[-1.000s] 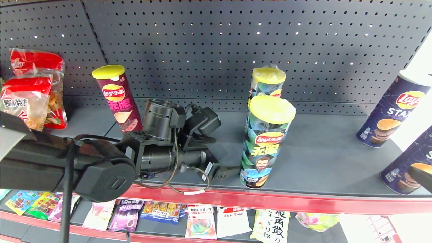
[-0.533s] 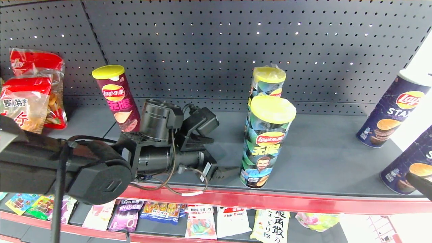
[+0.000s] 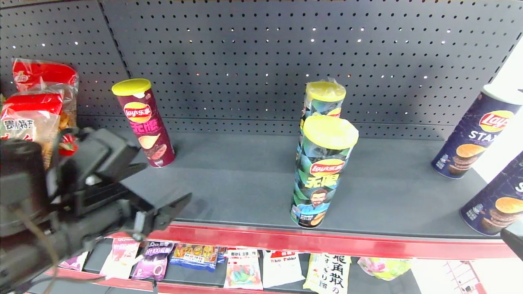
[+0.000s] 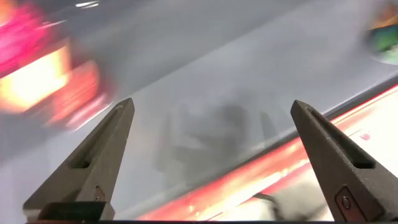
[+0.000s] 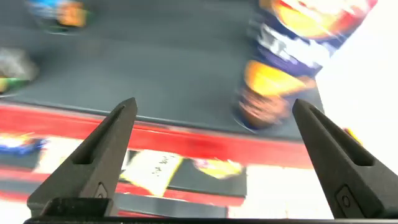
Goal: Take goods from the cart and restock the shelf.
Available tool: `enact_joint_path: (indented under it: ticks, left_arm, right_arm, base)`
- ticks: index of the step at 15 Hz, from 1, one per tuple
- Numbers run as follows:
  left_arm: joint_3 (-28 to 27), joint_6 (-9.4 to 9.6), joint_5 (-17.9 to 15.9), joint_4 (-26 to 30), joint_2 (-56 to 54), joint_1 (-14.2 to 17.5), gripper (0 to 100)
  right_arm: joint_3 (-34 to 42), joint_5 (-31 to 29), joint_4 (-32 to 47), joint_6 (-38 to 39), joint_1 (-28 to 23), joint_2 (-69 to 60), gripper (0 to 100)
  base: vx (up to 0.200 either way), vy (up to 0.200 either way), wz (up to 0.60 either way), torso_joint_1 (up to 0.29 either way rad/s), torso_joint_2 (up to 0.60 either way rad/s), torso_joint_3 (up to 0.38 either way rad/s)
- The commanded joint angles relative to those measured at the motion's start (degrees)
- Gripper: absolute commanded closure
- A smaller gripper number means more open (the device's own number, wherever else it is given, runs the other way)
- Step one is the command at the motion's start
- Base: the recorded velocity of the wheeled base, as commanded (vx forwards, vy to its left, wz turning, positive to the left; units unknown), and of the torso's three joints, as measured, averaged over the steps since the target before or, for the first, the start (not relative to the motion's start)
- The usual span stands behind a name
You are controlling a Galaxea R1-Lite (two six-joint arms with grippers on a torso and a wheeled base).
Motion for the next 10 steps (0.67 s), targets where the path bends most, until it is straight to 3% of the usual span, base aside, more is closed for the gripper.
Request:
enact_joint_path:
  ticks: [1,3,6,9,10]
  left_arm:
    - [17.5,-0.41,9.0,3.2,-30.9,9.9,0]
    - [18.4,-0.76,10.1,16.6,-44.8,16.0,0]
    - [15.5,-0.76,10.1,34.9,-57.1,17.2,0]
    - [15.4,-0.76,9.9,35.9,-57.1,17.2,0]
    - [15.4,-0.58,9.3,35.8,-57.1,16.9,0]
  right_arm:
    - [1.4,-0.7,0.0,-0.5,-2.8,-1.2,0]
    - [1.0,-0.8,0.0,-3.3,-5.2,-1.0,0]
    - [2.4,-0.8,0.0,-5.8,-7.2,-1.8,0]
    - [2.7,-0.8,0.0,-7.0,-7.3,-2.3,0]
    - [2.7,-0.8,0.0,-7.0,-7.3,-2.1,0]
  base:
    - [0.0,0.0,0.0,0.0,0.0,0.0]
    - [0.0,0.0,0.0,0.0,0.0,0.0]
    - [0.0,0.0,0.0,0.0,0.0,0.0]
    - [0.0,0.0,-0.6,-0.002,0.0,0.005]
    - [0.0,0.0,0.0,0.0,0.0,0.0]
